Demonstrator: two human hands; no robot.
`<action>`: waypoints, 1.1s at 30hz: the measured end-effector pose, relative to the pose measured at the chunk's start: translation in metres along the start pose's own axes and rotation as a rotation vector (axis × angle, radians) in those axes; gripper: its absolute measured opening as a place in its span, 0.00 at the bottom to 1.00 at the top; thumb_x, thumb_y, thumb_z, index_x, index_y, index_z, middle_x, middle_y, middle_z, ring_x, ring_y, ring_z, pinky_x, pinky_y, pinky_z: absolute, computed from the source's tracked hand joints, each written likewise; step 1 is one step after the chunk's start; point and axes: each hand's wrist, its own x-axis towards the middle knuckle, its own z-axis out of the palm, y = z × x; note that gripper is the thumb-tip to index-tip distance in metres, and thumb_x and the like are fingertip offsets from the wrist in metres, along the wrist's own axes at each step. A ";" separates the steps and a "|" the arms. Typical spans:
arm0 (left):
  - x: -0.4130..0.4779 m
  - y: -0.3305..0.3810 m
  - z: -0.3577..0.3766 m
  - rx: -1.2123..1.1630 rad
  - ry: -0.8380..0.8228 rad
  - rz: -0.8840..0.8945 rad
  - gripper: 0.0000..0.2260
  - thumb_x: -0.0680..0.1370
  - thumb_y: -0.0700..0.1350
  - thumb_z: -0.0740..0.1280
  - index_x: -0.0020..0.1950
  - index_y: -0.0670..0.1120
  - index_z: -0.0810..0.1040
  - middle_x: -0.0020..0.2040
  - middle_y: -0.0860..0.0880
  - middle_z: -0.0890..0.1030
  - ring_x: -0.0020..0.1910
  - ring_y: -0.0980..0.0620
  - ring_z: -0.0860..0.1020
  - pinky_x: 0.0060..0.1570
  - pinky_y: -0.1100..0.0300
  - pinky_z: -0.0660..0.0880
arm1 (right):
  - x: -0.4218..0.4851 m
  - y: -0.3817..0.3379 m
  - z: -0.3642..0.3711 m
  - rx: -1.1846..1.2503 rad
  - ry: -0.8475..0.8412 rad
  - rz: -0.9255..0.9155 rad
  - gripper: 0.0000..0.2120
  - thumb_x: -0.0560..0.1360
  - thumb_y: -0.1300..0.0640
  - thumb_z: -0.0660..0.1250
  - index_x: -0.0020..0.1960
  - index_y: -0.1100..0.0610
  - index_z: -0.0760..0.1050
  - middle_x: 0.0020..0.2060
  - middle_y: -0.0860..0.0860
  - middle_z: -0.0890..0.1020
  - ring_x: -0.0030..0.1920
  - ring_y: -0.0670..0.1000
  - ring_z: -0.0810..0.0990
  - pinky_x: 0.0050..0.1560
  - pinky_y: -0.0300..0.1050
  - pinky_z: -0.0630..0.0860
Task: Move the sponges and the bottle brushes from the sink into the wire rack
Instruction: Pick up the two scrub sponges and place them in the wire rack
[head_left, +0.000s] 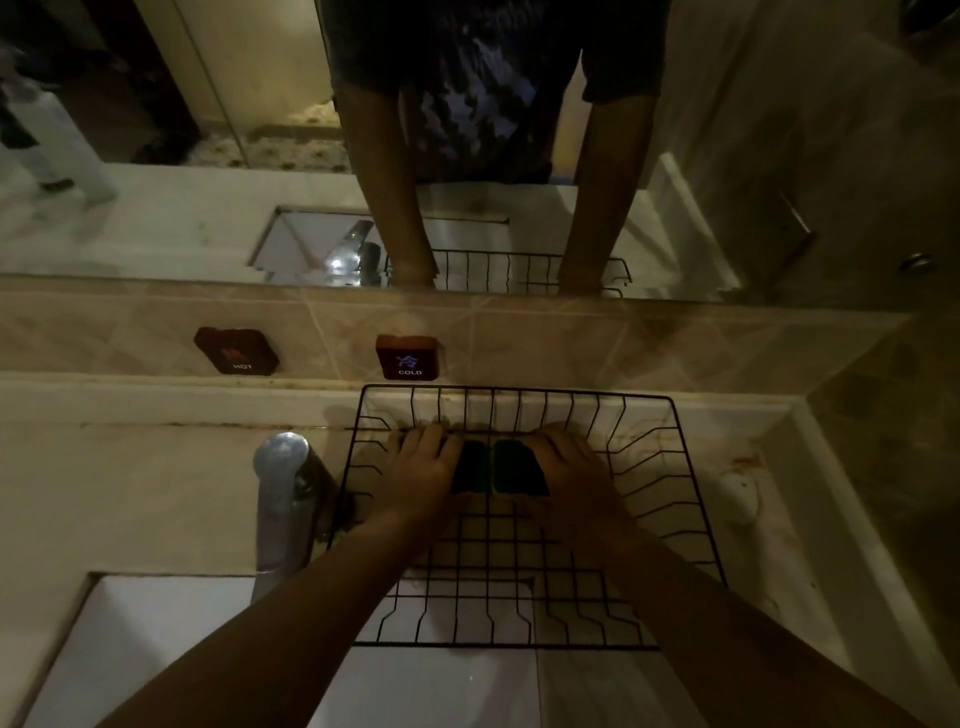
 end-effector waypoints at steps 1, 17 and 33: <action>0.001 0.000 0.001 -0.002 -0.002 0.003 0.32 0.72 0.56 0.71 0.72 0.48 0.66 0.70 0.44 0.68 0.70 0.42 0.64 0.74 0.43 0.55 | 0.000 0.000 0.000 0.000 0.003 -0.008 0.32 0.68 0.48 0.74 0.69 0.54 0.69 0.64 0.54 0.73 0.64 0.56 0.71 0.60 0.53 0.74; 0.005 0.004 0.003 0.060 0.074 -0.035 0.30 0.75 0.59 0.67 0.75 0.51 0.66 0.73 0.42 0.67 0.71 0.38 0.64 0.68 0.40 0.60 | 0.003 0.000 0.004 -0.129 0.083 -0.023 0.31 0.70 0.44 0.72 0.68 0.56 0.72 0.61 0.56 0.74 0.63 0.59 0.72 0.59 0.57 0.75; 0.002 0.007 0.002 -0.022 0.072 -0.059 0.28 0.75 0.56 0.68 0.72 0.49 0.68 0.72 0.44 0.67 0.70 0.42 0.64 0.67 0.46 0.62 | 0.003 -0.001 0.006 -0.110 0.074 -0.017 0.30 0.69 0.45 0.74 0.68 0.54 0.73 0.61 0.56 0.76 0.62 0.59 0.74 0.58 0.58 0.75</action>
